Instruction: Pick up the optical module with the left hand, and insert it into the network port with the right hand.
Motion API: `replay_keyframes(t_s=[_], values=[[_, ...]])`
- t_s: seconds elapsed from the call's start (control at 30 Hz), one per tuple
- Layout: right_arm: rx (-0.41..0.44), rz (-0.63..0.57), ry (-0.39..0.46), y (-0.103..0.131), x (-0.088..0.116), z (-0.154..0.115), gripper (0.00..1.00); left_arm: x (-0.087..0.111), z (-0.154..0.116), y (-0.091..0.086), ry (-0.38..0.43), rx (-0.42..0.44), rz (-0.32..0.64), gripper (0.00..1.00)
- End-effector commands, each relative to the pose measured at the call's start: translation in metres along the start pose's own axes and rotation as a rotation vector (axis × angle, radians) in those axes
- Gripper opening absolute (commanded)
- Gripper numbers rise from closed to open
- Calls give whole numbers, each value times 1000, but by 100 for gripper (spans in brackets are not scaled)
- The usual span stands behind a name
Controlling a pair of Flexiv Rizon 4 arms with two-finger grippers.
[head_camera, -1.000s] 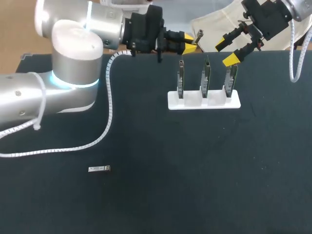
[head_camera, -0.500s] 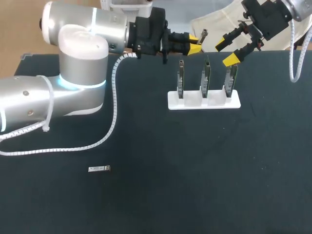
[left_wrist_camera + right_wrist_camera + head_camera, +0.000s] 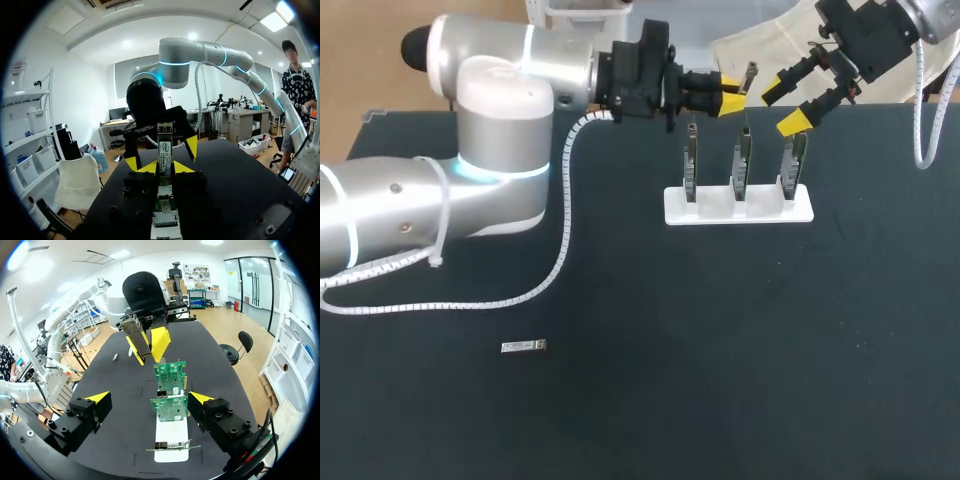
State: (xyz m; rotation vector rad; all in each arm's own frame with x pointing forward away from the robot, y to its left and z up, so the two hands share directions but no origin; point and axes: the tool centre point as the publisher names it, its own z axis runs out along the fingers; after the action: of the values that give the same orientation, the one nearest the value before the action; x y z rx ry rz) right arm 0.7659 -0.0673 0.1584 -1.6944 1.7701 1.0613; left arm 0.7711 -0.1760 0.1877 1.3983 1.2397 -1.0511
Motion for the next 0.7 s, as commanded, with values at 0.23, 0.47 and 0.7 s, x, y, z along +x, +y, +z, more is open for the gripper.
replay_keyframes(t_s=[0.23,0.47,0.7], values=[[2,0,0,1,0,0,100,8,7,5,-26,35,-72,0],[2,0,0,1,0,0,100,12,7,3,-2,47,-106,0],[2,0,0,1,0,0,100,17,9,3,5,45,-140,0]])
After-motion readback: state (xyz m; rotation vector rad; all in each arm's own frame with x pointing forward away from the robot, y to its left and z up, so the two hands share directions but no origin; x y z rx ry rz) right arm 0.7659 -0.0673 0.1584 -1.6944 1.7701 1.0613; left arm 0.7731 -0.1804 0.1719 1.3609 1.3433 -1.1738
